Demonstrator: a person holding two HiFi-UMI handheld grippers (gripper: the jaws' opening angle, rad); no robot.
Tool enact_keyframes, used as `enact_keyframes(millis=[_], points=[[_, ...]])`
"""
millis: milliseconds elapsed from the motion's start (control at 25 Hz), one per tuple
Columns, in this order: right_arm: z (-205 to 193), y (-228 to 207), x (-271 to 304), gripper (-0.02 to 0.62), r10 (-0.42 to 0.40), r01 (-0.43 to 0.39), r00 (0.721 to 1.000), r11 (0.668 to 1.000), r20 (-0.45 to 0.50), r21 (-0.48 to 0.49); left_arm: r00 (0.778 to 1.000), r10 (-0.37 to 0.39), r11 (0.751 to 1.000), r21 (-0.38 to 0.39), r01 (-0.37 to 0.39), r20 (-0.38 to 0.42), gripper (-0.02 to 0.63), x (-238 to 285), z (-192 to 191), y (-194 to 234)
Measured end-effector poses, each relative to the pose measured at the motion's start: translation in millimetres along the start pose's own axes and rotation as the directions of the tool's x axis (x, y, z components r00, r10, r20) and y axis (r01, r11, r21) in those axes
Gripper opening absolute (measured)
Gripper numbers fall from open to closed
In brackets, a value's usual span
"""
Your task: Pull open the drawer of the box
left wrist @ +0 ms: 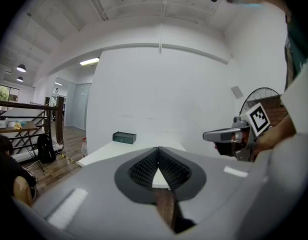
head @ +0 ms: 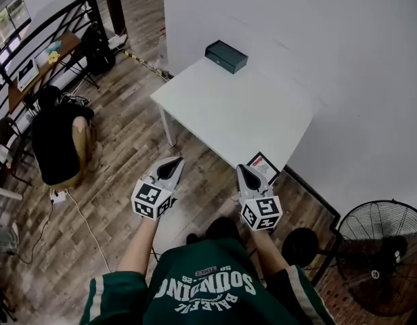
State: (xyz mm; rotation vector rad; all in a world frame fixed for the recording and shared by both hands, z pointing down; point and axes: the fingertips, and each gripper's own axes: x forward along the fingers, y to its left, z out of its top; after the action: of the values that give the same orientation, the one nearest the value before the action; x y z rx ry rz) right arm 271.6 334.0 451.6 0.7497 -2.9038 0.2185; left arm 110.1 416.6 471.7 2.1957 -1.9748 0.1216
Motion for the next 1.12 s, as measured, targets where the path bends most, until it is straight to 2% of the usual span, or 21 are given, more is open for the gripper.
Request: enact_keyframes(millis=[240, 440, 680, 1120], points=[[3.3, -11.4, 19.8, 0.002, -0.037, 0.037, 0.999, 0.999, -0.008, 0.001, 1.0, -0.015, 1.0, -0.008, 0.015, -0.001, 0.052, 14.5, 1.8, 20.7], [-4.0, -28.7, 51.5, 0.002, -0.049, 0.048, 0.998, 0.999, -0.029, -0.002, 1.0, -0.023, 1.0, -0.01, 0.022, -0.012, 0.052, 48.1, 0.6, 48.0], [-1.7, -72.2, 107.5, 0.002, -0.071, 0.073, 0.996, 0.997, -0.051, 0.036, 0.998, -0.045, 0.999, -0.013, 0.044, -0.033, 0.052, 111.3, 10.7, 82.1], [42.0, -159.3, 231.3, 0.002, -0.086, 0.086, 0.996, 0.995, -0.01, 0.047, 0.997, -0.066, 0.998, -0.009, 0.066, -0.049, 0.052, 248.1, 50.8, 155.1]])
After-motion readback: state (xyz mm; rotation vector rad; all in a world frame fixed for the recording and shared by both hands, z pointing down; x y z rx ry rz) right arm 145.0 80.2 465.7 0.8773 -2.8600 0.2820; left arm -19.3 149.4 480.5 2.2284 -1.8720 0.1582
